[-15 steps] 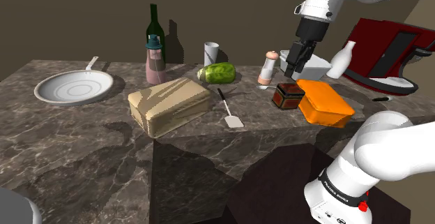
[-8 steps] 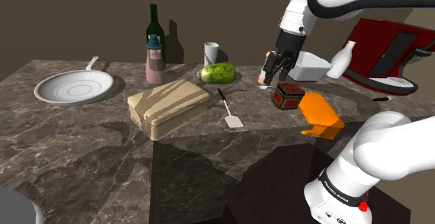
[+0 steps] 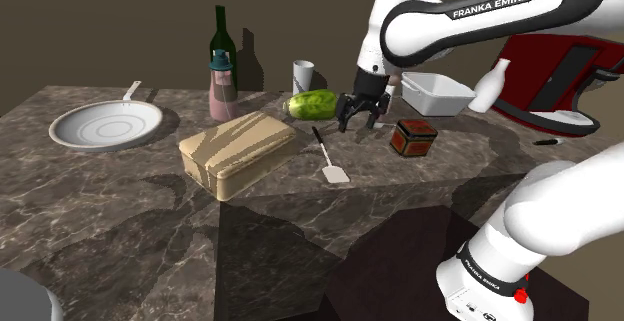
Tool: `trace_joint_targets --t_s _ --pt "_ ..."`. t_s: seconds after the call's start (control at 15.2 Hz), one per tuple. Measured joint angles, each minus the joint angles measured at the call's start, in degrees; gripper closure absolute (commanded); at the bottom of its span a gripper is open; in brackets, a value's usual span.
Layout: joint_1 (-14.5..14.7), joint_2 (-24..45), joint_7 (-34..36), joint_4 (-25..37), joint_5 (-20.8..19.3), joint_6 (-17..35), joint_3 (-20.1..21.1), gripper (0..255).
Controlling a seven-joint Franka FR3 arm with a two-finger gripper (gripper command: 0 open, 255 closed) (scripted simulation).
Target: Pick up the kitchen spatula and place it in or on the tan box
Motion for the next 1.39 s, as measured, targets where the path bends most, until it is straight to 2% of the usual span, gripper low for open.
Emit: trace_joint_targets --t_s 0.26,0.59,1.06,1.39 --pt "-2.2 8.0 8.0 1.8 -2.3 7.0 3.0 0" --pt "-4.4 18.9 18.7 5.9 -7.5 14.4 5.7 0" --pt "-4.9 23.4 20.9 4.5 -9.8 20.1 5.9 0" --pt "-4.9 23.9 21.1 4.4 -10.1 20.6 5.9 0"
